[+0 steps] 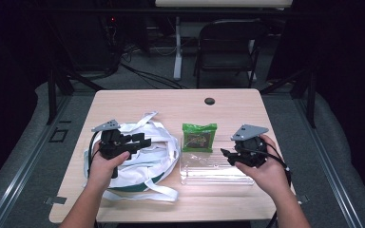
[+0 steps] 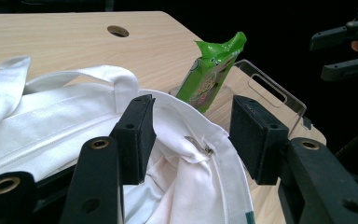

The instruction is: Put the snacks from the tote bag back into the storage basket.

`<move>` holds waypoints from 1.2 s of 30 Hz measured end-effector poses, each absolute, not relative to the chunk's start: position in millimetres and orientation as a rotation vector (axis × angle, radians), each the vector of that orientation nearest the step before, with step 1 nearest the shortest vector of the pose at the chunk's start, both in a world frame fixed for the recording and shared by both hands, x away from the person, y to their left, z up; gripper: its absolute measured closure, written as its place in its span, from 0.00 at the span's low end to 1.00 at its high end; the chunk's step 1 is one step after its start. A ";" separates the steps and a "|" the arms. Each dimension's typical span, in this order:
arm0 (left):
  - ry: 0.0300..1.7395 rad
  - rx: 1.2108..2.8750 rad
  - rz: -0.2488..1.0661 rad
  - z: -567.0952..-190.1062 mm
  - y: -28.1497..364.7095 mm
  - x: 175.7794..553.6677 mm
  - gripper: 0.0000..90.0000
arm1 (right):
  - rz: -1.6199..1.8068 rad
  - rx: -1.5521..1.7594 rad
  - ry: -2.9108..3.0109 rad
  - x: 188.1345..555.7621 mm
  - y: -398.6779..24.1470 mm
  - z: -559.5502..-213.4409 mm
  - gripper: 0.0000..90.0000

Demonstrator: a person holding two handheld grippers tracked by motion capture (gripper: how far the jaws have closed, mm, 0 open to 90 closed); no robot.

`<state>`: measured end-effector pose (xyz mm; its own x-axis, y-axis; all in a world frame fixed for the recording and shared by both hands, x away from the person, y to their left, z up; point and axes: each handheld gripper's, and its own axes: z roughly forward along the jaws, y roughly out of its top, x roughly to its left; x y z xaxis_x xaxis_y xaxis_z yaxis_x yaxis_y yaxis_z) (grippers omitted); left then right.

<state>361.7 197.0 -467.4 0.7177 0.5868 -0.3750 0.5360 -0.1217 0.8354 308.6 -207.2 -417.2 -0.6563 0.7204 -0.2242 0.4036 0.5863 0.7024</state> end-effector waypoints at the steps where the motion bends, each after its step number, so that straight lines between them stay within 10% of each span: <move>1: 0.889 1.773 0.056 -467.7 197.0 361.7 0.55 | 0.856 0.904 2.319 306.7 -208.4 -419.0 0.46; 36: 0.898 1.779 0.068 -469.6 196.7 361.8 0.55 | 1.023 0.937 2.265 276.9 -217.8 -497.5 0.46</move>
